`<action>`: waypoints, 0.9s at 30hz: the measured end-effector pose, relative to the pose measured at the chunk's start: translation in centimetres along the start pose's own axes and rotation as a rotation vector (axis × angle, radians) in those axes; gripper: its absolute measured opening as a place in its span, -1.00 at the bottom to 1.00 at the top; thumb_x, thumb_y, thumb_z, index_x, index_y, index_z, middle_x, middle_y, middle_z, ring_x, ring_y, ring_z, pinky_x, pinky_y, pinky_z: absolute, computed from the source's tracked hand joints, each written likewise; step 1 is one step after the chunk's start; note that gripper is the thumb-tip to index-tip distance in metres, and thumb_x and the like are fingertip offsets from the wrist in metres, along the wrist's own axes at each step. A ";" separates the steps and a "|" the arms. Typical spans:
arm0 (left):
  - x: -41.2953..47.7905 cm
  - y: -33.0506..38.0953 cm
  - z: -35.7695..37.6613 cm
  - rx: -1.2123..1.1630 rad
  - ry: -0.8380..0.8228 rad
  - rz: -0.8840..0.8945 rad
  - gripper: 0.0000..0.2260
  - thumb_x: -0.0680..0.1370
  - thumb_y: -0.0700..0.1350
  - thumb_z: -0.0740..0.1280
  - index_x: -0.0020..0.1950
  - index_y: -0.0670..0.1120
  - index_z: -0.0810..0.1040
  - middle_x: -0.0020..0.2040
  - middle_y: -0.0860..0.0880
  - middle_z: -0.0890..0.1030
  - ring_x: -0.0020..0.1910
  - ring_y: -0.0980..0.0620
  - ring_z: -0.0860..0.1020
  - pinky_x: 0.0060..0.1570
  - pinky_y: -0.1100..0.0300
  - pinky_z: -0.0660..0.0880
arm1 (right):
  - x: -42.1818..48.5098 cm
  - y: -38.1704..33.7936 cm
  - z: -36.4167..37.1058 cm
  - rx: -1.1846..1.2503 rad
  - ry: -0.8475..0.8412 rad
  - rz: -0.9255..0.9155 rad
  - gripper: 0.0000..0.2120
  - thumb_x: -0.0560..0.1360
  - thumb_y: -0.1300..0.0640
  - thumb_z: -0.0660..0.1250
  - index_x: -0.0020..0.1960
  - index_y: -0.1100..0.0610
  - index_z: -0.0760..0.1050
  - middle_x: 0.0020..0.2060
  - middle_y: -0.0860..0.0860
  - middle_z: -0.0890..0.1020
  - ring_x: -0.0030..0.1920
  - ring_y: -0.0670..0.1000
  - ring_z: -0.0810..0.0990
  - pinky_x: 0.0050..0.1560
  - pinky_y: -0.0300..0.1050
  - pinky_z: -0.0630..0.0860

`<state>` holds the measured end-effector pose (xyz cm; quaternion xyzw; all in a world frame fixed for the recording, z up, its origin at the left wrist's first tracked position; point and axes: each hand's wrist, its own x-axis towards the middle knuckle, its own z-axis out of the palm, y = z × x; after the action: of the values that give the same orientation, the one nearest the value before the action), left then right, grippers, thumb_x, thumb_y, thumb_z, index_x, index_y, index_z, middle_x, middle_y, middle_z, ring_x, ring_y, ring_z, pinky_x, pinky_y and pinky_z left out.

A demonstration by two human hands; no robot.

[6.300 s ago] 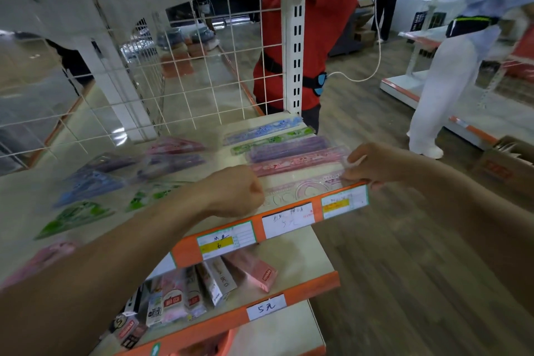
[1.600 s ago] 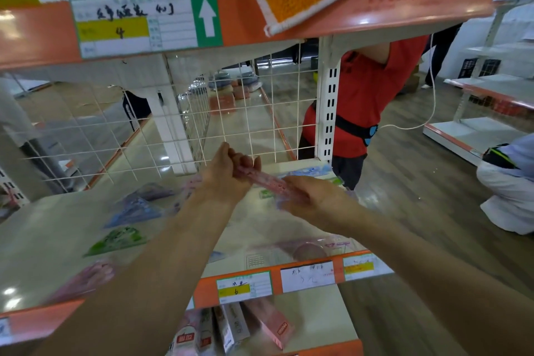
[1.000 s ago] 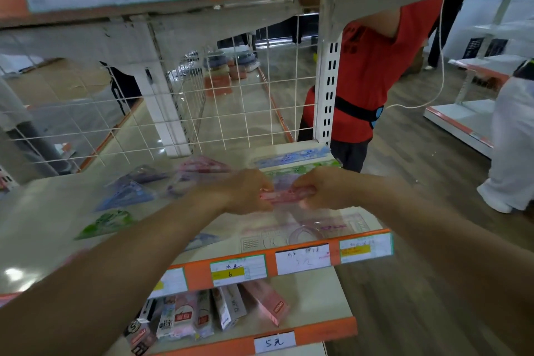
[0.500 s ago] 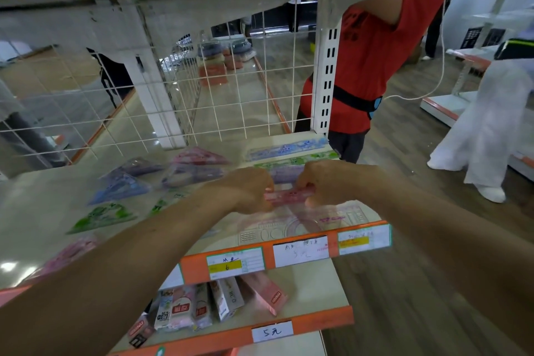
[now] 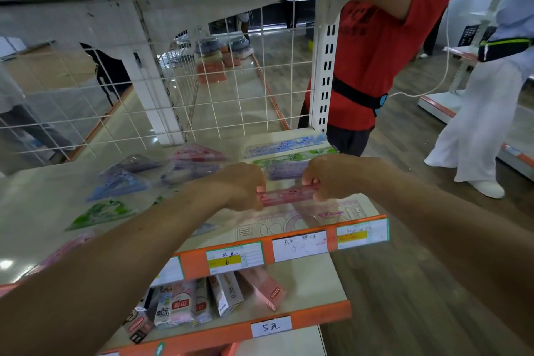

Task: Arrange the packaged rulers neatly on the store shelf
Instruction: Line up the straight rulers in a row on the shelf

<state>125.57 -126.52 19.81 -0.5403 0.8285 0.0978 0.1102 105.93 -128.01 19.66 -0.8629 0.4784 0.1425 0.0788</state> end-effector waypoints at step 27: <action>1.9 -1.1 -3.1 -0.096 0.146 0.007 -0.70 0.53 -0.04 0.31 0.23 -0.10 0.55 0.21 -0.07 0.56 0.14 -0.04 0.52 0.16 0.13 0.44 | -1.0 4.1 -4.5 0.147 0.190 0.183 -0.68 0.52 0.16 0.32 0.27 0.08 0.53 0.22 0.00 0.54 0.16 0.00 0.52 -0.01 -0.24 0.40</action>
<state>125.56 -129.48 22.22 -0.5478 0.8305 0.0980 0.0230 102.69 -130.64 24.25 -0.8172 0.5694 0.0315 0.0829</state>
